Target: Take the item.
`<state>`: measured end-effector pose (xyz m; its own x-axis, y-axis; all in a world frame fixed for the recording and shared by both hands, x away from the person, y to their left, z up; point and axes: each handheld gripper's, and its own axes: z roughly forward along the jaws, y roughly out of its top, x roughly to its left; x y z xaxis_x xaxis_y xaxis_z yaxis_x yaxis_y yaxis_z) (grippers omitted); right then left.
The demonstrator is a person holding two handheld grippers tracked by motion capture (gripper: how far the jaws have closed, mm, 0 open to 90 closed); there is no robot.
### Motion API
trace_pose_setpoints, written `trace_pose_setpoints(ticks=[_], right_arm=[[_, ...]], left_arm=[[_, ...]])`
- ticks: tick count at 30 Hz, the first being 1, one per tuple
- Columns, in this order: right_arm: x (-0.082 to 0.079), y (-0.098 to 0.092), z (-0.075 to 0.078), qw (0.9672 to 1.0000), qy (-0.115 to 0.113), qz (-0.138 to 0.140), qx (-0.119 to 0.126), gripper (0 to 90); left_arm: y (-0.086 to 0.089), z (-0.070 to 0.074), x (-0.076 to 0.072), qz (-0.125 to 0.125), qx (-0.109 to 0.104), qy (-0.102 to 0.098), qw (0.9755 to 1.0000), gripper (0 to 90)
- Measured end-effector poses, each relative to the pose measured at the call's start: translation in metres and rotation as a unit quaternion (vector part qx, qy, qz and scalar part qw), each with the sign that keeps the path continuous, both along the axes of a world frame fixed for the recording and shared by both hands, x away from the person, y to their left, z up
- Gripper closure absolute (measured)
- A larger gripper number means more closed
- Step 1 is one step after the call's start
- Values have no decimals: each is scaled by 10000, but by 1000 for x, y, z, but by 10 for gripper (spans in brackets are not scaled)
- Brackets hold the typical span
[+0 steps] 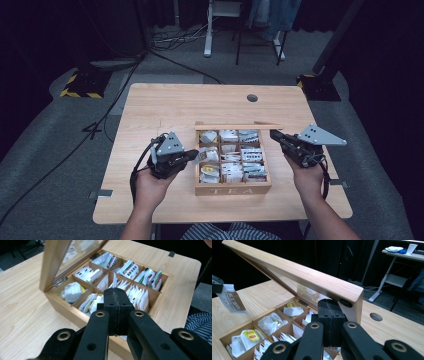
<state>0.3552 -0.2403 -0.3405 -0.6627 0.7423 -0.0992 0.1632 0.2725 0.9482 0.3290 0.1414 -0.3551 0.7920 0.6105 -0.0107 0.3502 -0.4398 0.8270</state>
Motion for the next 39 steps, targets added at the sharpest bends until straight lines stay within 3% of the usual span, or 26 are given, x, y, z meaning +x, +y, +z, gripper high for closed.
trace_pose_setpoints(ticks=[10, 16, 25, 39], right_arm=[[1, 0, 0, 10000, 0, -4, 15, 898], [1, 0, 0, 10000, 4, 2, 12, 898], [1, 0, 0, 10000, 6, 7, 14, 897], [1, 0, 0, 10000, 6, 14, 23, 898]], left_arm=[[27, -1, 2, 440, -54, 84, 9990, 892], [34, -3, 4, 572, 56, 130, 9983, 892], [47, -6, 8, 730, 7, 214, 9971, 892], [63, -27, 25, 1110, -77, 677, 9915, 891]])
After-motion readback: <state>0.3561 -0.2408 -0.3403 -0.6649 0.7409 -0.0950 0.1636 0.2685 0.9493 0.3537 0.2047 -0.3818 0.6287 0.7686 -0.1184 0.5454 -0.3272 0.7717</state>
